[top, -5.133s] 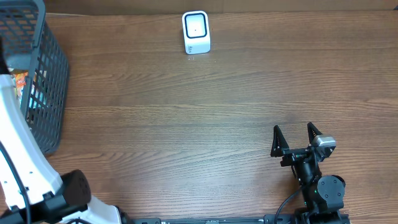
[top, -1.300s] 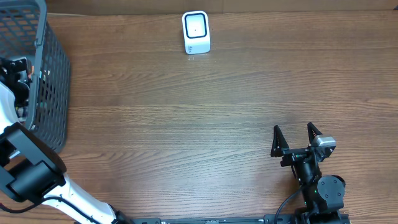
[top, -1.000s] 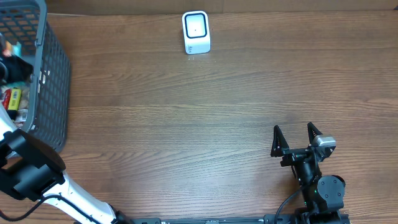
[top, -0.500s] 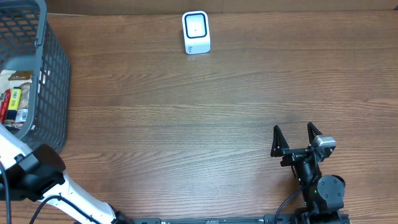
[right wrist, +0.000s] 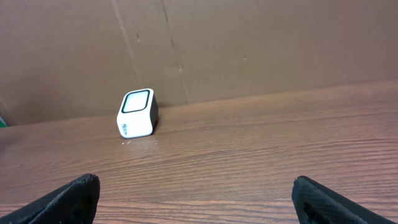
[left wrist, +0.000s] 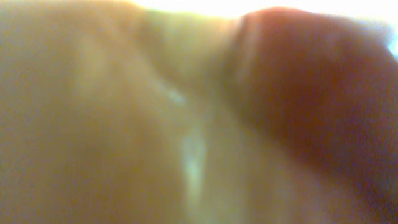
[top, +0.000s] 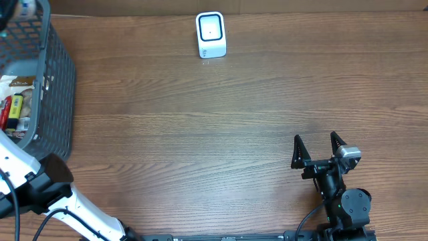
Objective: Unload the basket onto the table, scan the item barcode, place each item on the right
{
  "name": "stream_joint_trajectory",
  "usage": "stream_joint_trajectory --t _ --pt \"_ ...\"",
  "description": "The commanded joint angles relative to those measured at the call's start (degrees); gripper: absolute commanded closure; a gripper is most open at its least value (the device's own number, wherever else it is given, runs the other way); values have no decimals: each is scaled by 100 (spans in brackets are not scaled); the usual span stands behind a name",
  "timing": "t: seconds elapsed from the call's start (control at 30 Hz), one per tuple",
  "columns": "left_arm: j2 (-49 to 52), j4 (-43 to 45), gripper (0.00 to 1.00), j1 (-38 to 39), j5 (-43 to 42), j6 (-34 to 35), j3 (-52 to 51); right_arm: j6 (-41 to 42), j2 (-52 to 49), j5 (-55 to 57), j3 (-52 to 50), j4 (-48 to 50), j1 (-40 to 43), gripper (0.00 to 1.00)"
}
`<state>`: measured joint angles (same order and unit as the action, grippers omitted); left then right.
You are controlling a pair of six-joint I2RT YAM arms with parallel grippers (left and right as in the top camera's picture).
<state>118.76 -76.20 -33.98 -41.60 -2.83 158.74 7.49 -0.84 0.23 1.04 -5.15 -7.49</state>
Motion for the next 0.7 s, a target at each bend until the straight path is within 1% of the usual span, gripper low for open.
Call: stream_joint_trajectory --t 0.0,0.13,0.23,0.43,0.6,0.67 --pt "-155 -57 96 387 -442 345 186 2 61 4 -59 35 28 0" --pt "-155 -210 96 933 -264 345 181 2 61 4 -59 35 28 0" --pt "-155 -330 96 1453 94 345 181 2 61 4 -59 35 28 0" --pt "-144 -354 96 2693 988 341 120 2 61 4 -59 35 28 0" --pt "-107 -354 96 3812 2046 348 -70 2 61 4 -59 37 28 0" --pt "-70 -348 96 4234 2284 348 -203 2 61 4 -59 35 28 0"
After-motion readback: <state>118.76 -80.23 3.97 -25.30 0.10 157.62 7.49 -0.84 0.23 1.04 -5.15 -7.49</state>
